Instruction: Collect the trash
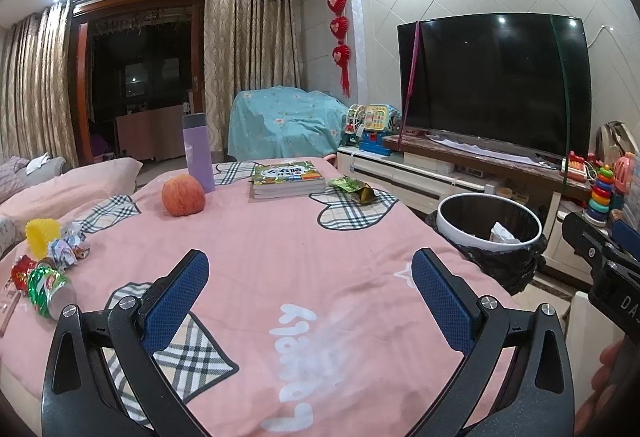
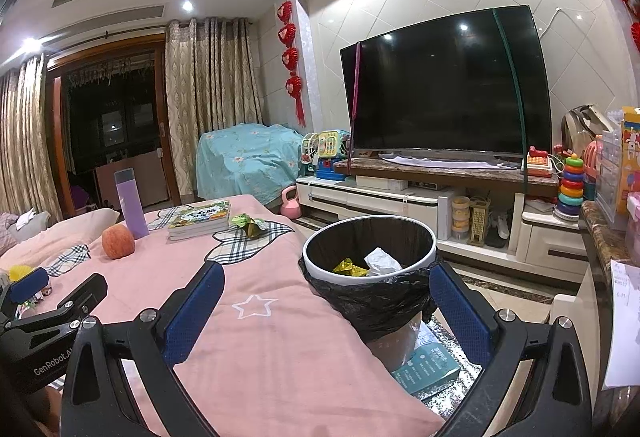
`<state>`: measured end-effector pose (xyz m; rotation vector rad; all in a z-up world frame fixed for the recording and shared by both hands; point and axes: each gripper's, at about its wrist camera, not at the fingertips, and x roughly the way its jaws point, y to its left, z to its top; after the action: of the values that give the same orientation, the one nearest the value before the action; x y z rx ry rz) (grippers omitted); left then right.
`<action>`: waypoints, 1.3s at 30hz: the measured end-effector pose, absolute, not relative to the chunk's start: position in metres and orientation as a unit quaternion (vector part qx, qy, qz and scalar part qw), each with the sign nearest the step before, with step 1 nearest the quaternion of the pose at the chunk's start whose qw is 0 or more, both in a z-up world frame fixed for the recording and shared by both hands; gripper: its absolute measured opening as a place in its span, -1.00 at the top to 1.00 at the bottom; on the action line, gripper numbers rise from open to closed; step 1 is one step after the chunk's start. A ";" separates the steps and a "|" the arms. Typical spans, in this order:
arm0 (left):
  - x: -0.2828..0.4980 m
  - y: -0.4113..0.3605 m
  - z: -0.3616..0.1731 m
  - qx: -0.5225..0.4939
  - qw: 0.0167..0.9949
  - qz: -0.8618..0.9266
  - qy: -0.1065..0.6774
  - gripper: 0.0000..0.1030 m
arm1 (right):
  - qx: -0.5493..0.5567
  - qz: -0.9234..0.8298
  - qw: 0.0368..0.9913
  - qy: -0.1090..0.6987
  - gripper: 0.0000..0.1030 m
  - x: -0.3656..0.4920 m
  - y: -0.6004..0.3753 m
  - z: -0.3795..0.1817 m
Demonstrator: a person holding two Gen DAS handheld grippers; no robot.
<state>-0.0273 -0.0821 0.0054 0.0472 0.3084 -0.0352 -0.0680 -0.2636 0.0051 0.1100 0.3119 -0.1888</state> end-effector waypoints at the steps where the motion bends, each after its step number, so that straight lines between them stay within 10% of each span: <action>1: -0.027 -0.082 0.005 0.024 0.988 -0.017 0.154 -1.00 | 0.055 -0.094 0.982 0.155 -1.00 -0.068 -0.264 0.005; 39: -0.017 -0.086 -0.005 0.033 0.985 -0.018 0.171 -1.00 | 0.063 -0.086 0.981 0.159 -1.00 -0.066 -0.264 0.003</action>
<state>-0.0172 -0.0859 -0.0048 0.0664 0.3428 -0.0369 -0.0662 -0.2638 0.0030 0.1267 0.3209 -0.1735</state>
